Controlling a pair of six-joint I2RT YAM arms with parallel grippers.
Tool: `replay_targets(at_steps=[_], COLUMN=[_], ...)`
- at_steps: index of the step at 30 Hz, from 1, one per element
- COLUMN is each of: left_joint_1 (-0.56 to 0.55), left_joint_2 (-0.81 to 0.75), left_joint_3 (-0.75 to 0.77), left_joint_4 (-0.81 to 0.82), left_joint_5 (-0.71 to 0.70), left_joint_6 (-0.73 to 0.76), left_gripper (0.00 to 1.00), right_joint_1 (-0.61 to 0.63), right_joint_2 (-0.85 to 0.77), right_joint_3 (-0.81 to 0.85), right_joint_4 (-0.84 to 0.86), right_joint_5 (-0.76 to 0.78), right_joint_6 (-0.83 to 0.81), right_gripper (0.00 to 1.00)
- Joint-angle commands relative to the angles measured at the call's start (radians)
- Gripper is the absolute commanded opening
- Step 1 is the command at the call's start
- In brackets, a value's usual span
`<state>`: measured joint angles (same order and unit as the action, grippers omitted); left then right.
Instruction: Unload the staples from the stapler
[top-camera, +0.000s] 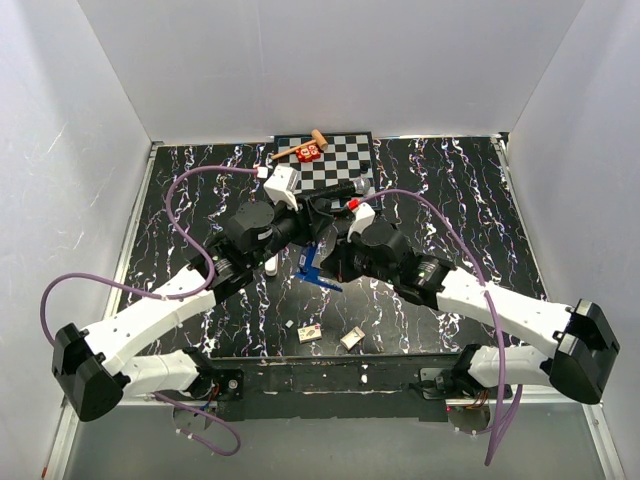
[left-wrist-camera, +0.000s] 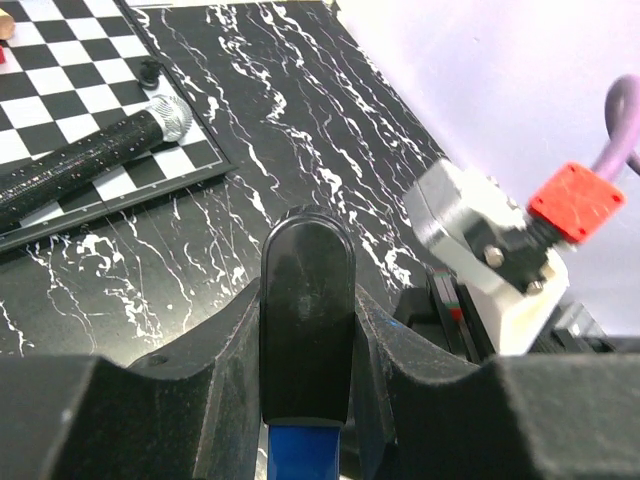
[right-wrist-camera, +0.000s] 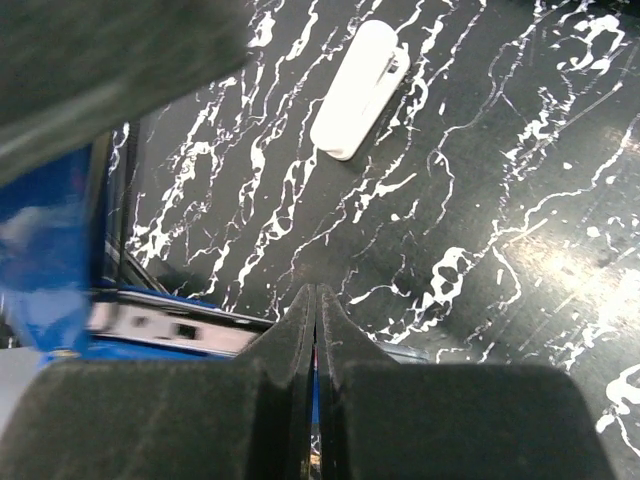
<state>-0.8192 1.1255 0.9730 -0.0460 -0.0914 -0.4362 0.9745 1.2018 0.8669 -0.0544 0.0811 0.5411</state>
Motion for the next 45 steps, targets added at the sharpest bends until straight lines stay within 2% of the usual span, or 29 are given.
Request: replay_targets(at_steps=[1,9,16,28,37,45], left_joint_1=[0.006,0.006,0.008,0.020,0.038,0.043], left_joint_2=[0.017,0.079,0.126,0.195,0.191,0.181], left_joint_3=[0.030,0.049,0.072,0.153,0.176,0.168], left_joint_4=[0.127,0.143,0.155,0.118,0.092,0.081], left_joint_5=[-0.103,-0.162,-0.191,-0.211,-0.219,-0.217], left_joint_6=[-0.029,-0.019,0.001,0.045,0.071,0.076], left_gripper=[0.00,0.00,0.00,0.00,0.00,0.00], right_joint_1=[0.004,-0.023,-0.085,-0.123,-0.125,-0.123], right_joint_2=[0.021,0.050,0.071,0.166,0.265,0.275], right_joint_3=[-0.020,-0.058,-0.143,-0.178,-0.164,-0.157], right_joint_4=[0.102,0.194,0.341,0.482,0.582,0.602], right_joint_5=[-0.060,-0.073,-0.171,-0.273,-0.359,-0.383], right_joint_6=[0.017,0.025,0.072,0.114,0.169,0.178], right_gripper=[0.01,0.01,0.01,0.01,0.01,0.01])
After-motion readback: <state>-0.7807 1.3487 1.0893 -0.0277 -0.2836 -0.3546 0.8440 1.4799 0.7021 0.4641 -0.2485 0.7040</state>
